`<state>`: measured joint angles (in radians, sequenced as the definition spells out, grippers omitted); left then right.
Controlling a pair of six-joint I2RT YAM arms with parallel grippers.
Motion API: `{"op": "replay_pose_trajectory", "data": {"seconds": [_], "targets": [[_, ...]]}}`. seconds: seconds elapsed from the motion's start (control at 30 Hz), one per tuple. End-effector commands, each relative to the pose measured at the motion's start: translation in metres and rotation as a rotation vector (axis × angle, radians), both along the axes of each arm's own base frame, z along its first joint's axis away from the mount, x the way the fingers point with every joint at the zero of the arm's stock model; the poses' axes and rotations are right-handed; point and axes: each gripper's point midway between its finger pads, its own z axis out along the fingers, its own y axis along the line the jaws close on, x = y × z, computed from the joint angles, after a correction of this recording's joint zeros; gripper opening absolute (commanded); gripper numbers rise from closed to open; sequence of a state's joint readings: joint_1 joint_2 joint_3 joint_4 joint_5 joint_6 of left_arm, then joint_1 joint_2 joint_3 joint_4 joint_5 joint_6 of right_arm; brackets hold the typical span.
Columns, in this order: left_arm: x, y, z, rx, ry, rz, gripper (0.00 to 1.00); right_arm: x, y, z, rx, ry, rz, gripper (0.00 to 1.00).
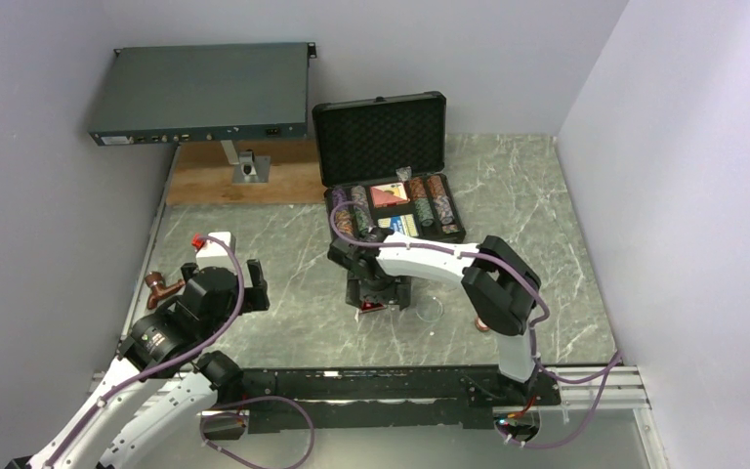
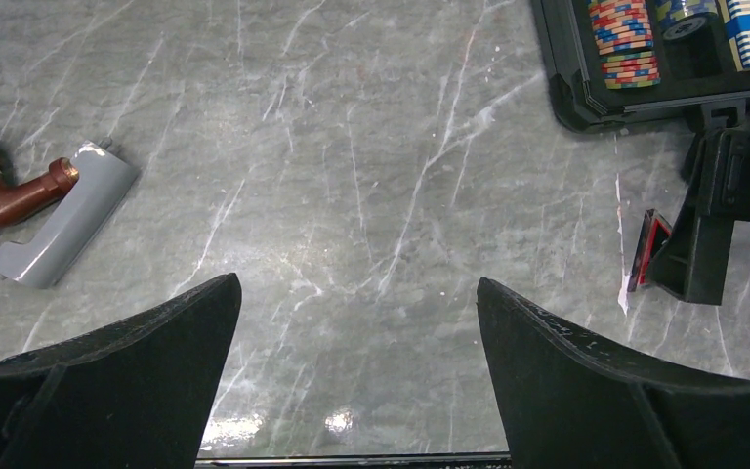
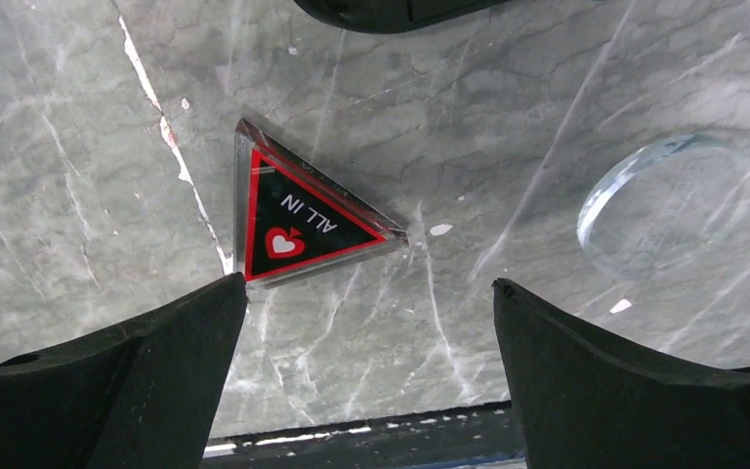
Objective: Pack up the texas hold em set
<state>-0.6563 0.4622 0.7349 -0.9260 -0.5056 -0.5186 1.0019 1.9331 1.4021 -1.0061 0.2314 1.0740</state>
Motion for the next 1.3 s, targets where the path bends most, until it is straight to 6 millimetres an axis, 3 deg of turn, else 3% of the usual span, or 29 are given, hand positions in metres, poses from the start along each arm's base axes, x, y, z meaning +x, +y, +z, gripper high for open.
{"op": "replay_pose_trajectory", "data": {"seconds": [0.0,0.37,0.67,0.97,1.27], "targets": [[0.002,0.001,0.005,-0.014,-0.013,0.020,0.97,0.008,0.012,0.007,0.105,-0.067,-0.117,1.00],[0.002,0.000,0.004,-0.014,-0.009,0.021,0.96,0.022,0.036,0.000,0.201,-0.117,-0.098,0.94],[0.001,0.002,0.004,-0.017,-0.012,0.032,0.97,0.019,0.015,-0.006,0.115,-0.118,-0.126,0.86],[0.001,0.003,0.003,-0.011,-0.005,0.038,0.97,0.017,0.011,-0.019,0.094,-0.105,-0.105,0.81],[0.001,0.003,0.003,-0.014,-0.006,0.039,0.97,0.018,0.014,-0.028,0.108,-0.103,-0.084,0.66]]}}
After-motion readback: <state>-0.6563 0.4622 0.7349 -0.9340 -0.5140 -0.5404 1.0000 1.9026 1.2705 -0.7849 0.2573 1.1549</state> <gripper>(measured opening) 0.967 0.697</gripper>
